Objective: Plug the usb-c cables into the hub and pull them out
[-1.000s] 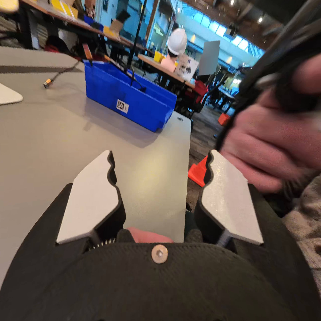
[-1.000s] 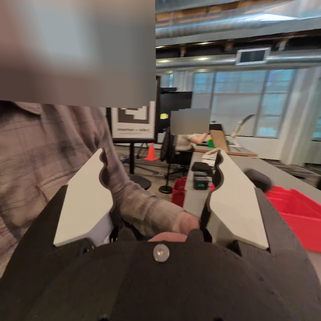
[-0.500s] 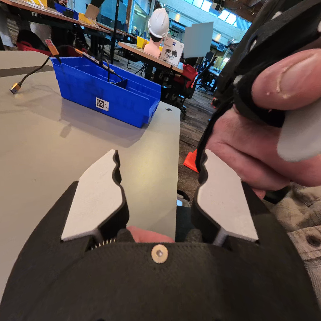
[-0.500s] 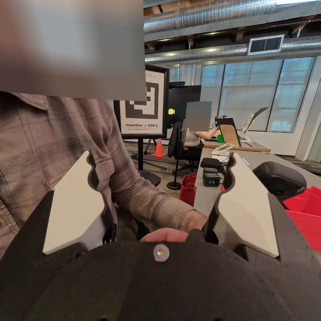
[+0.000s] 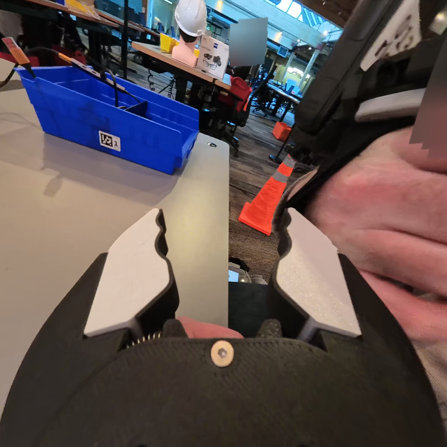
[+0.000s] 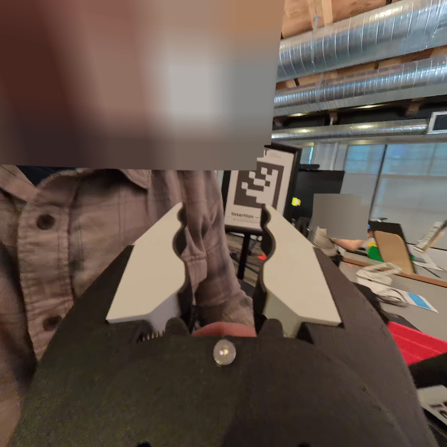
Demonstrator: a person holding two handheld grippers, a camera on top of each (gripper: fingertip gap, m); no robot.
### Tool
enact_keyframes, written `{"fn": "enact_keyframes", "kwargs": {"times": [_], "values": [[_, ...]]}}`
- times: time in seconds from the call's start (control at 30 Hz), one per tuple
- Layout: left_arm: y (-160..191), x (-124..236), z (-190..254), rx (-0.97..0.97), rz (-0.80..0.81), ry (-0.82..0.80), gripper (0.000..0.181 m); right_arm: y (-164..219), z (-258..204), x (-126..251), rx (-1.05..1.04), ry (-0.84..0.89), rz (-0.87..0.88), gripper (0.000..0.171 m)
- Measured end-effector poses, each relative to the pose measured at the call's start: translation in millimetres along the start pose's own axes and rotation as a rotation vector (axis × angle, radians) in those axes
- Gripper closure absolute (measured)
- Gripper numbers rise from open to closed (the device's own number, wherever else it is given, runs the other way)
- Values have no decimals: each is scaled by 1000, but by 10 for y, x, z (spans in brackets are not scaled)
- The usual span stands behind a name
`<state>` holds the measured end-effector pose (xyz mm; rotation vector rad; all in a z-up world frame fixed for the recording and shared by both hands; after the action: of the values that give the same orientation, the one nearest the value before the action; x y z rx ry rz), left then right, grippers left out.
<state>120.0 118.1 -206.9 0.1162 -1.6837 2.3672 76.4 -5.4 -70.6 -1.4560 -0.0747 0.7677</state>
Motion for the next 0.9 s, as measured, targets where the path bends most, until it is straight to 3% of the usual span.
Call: {"fn": "enact_keyframes", "kwargs": {"times": [0.17, 0.27, 0.33, 0.4, 0.57, 0.63, 0.67, 0.73, 0.83, 0.9], "values": [[-71, 79, 50, -11, 47, 27, 88, -306, 33, 57, 24, 10, 151, 156], [-181, 231, -12, 44, 163, 43, 85, -531, 82, 254, 89, 123, 215, 164], [-195, 320, -116, 19, 181, -48, 96, -618, 110, 449, 136, 229, 177, 169], [-252, 450, -181, 15, 220, -100, 107, -691, 145, 708, 180, 374, 110, 171], [-438, 835, -336, -128, 246, -382, 180, -699, 252, 1615, 250, 911, -218, 171], [-465, 926, -377, -207, 180, -509, 181, -573, 254, 2062, 220, 1136, -416, 169], [-456, 948, -398, -244, 128, -563, 181, -511, 238, 2279, 220, 1248, -507, 157], [-445, 982, -458, -280, 63, -676, 170, -372, 196, 2657, 201, 1449, -675, 144], [-301, 910, -586, -262, -73, -768, 114, -102, 218, 2999, 129, 1642, -840, 107], [-181, 851, -681, -233, -143, -815, 89, 106, 278, 3158, 87, 1731, -960, 75]]}}
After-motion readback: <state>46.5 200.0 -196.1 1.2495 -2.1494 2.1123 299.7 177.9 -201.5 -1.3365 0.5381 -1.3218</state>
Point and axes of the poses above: each gripper's, where its closed fingertips meet, x back along the fingers, y out of its underside, z = x × y across the jaws, the point moved 4 cm from there along x, back along the fingers, and after that the axes turned 4 degrees about -z, right-handed, at the moved point
